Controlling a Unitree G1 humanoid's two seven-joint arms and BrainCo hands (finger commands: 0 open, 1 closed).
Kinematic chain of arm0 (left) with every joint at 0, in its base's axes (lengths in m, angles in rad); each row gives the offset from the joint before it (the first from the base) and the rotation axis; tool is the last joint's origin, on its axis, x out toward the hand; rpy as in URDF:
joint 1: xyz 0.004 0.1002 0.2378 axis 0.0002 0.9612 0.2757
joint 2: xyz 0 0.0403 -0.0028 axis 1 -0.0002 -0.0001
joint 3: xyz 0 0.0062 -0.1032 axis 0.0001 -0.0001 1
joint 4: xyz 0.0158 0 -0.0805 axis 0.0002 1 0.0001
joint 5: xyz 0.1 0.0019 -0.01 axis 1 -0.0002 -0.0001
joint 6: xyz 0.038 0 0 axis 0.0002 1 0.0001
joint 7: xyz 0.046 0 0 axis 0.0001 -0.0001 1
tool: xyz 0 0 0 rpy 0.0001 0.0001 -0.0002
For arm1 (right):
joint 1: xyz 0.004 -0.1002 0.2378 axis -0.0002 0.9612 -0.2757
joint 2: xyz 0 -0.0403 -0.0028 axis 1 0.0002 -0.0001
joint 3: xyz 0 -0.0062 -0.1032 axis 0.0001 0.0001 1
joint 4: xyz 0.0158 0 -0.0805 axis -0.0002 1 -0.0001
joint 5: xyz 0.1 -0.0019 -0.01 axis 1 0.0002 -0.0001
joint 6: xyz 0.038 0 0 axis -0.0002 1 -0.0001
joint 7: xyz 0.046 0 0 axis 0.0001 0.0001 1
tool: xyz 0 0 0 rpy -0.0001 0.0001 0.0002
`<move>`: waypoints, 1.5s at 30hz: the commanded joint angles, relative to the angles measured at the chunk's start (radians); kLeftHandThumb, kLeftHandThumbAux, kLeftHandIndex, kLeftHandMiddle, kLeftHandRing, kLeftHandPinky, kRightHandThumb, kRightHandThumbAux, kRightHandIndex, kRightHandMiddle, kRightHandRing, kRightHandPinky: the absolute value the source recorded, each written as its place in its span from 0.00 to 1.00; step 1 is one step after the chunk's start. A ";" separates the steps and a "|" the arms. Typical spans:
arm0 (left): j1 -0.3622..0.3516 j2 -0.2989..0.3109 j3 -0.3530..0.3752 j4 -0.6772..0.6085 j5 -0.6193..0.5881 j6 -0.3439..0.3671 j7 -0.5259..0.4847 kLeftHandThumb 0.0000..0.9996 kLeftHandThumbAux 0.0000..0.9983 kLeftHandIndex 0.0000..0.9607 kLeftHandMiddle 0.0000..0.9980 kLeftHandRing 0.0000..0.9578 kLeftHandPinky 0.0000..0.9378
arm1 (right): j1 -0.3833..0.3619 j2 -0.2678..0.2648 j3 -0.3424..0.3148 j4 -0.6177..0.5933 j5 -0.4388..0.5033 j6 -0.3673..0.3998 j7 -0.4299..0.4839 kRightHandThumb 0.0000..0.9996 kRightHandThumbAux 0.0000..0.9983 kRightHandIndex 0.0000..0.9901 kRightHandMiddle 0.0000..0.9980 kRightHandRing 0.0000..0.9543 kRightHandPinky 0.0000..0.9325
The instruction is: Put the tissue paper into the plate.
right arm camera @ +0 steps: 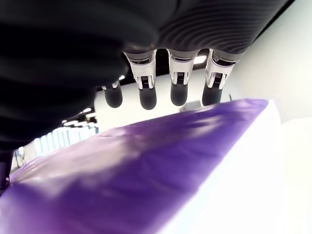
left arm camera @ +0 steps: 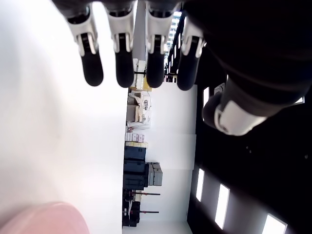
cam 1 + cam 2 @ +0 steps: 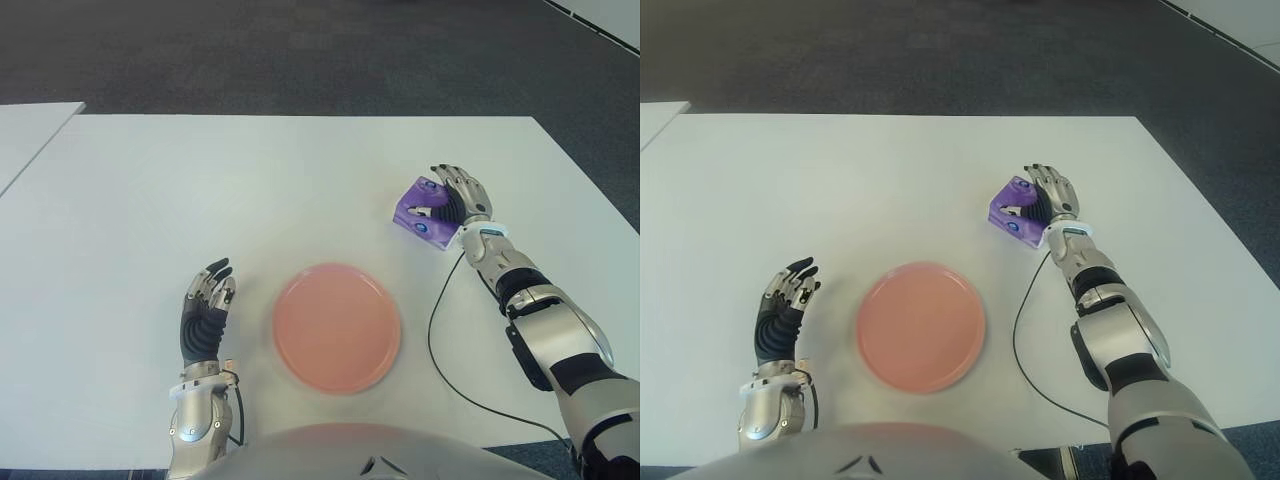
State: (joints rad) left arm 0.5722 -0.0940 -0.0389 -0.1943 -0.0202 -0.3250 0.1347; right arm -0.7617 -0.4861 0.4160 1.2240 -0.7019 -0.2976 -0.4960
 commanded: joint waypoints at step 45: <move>-0.032 -0.009 0.020 0.034 -0.004 -0.003 -0.008 0.29 0.61 0.29 0.21 0.22 0.27 | 0.020 0.016 0.022 -0.020 0.020 -0.033 -0.023 0.28 0.45 0.01 0.05 0.03 0.05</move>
State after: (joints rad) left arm 0.5444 -0.0943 -0.0188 -0.1808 -0.0220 -0.3254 0.1341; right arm -0.7500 -0.4719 0.4466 1.2074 -0.6980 -0.3184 -0.5230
